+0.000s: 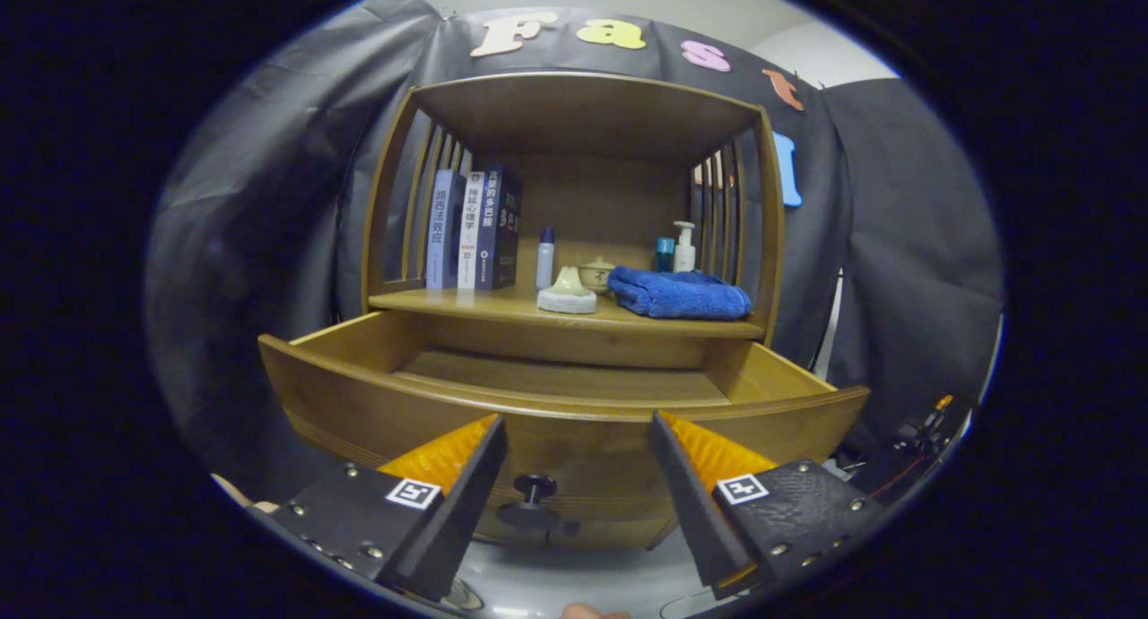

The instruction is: Pull open the drawer, take out the items inside it, and place them on the countertop above the cabinet.

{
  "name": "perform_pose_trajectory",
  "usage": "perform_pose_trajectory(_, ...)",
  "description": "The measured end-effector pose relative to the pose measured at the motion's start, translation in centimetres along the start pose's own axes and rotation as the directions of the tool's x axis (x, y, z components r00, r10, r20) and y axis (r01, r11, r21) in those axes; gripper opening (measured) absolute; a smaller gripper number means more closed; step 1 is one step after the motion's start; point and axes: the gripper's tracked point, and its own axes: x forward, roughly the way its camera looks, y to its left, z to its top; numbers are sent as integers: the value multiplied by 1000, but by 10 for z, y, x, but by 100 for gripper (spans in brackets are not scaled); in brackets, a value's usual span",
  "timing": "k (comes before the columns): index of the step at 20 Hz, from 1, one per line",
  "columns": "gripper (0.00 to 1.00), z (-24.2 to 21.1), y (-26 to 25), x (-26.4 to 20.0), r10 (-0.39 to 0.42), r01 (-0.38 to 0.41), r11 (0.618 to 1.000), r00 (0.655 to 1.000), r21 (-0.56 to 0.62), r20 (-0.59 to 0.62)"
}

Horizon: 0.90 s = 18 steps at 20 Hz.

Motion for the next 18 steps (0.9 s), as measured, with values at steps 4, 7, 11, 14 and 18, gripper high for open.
perform_pose_trajectory(4,96,-2,0,1,-9,10,1000,1000,-19,1)
perform_pose_trajectory(7,97,-2,0,3,-7,7,1000,1000,-5,2)
perform_pose_trajectory(11,99,-2,0,8,5,-5,1000,1000,20,1)
perform_pose_trajectory(14,99,-1,-1,10,7,-8,1000,1000,17,5)
perform_pose_trajectory(18,99,0,0,10,9,-10,1000,1000,14,13)
